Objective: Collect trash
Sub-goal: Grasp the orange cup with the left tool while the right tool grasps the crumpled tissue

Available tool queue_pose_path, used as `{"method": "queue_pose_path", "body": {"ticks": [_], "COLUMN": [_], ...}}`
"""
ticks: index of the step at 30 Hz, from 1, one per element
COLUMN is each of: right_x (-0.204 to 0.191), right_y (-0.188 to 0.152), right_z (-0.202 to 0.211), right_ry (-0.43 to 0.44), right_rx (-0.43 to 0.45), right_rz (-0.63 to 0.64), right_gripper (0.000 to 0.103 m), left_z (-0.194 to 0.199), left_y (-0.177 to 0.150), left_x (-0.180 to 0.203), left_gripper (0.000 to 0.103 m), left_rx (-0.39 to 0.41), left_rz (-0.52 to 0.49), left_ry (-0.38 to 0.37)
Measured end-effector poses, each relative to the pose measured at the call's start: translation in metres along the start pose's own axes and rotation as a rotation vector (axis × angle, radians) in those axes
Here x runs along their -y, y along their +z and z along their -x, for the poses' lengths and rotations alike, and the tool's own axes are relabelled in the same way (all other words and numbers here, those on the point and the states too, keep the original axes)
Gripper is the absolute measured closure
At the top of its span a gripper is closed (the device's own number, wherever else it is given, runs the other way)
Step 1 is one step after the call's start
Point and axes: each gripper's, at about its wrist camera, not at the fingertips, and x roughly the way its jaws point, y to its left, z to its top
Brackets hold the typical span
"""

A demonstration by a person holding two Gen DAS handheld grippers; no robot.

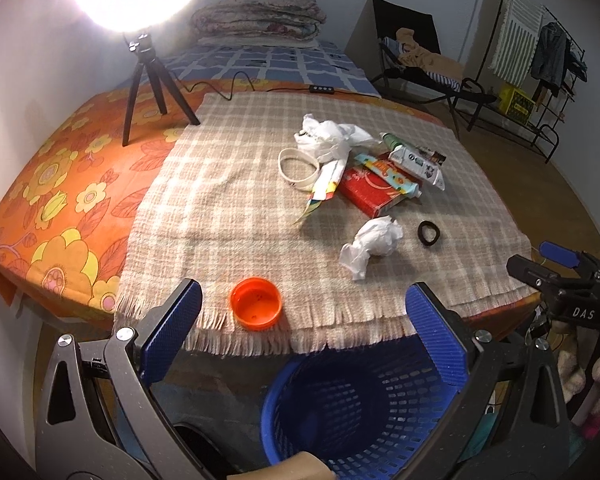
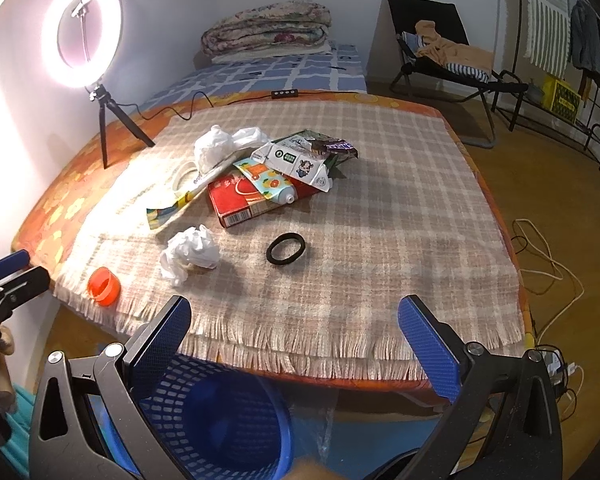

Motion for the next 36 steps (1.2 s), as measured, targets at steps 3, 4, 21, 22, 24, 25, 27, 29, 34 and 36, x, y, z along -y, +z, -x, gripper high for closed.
{"method": "queue_pose_path", "body": {"ticks": [3, 4, 21, 22, 24, 25, 27, 29, 34, 36], "right_x": [-0.002, -0.002, -0.039, -0.043, -0.052, -0.056, -0.060, -0.063, -0.068, -0.070], "right_y": [-0.004, -0.006, 0.016, 0.018, 0.022, 0.025, 0.029, 0.031, 0.029, 0.030], "right_z": [-0.001, -0.002, -0.040, -0.044, -0.053, -0.057, -0.064, -0.074, -0.087, -0.092], "right_ry": [0.004, -0.007, 0.174, 0.176, 0.198, 0.211, 0.227, 0.238, 0.226, 0.241], "right_rx": [0.033, 0.045, -0.050, -0.052, -0.060, -0.063, -0.066, -0.087, -0.119, -0.129], "right_rz": [0.023, 0.035, 0.212, 0.230, 0.250, 0.254, 0.258, 0.259, 0.276, 0.271], "right_gripper": [0.000, 0.000, 0.004, 0.004, 0.005, 0.005, 0.005, 0.005, 0.005, 0.005], "left_z": [-0.009, -0.013, -0.082, -0.084, -0.091, -0.093, -0.099, -0.103, -0.111, -0.113], "left_y": [-0.005, -0.007, -0.017, -0.016, -0.013, -0.013, -0.013, -0.012, -0.011, -0.008], "left_x": [-0.011, -0.016, -0.040, -0.040, -0.040, -0.039, -0.039, -0.040, -0.043, -0.043], "left_gripper": [0.000, 0.000, 0.035, 0.039, 0.041, 0.041, 0.041, 0.041, 0.050, 0.054], "left_rx": [-0.039, -0.057, -0.276, -0.279, -0.287, -0.292, -0.298, -0.305, -0.313, -0.311], "left_rz": [0.016, 0.026, 0.038, 0.034, 0.031, 0.028, 0.022, 0.026, 0.034, 0.035], "left_ry": [-0.002, -0.001, -0.022, -0.017, -0.017, -0.016, -0.008, -0.009, -0.002, -0.003]}}
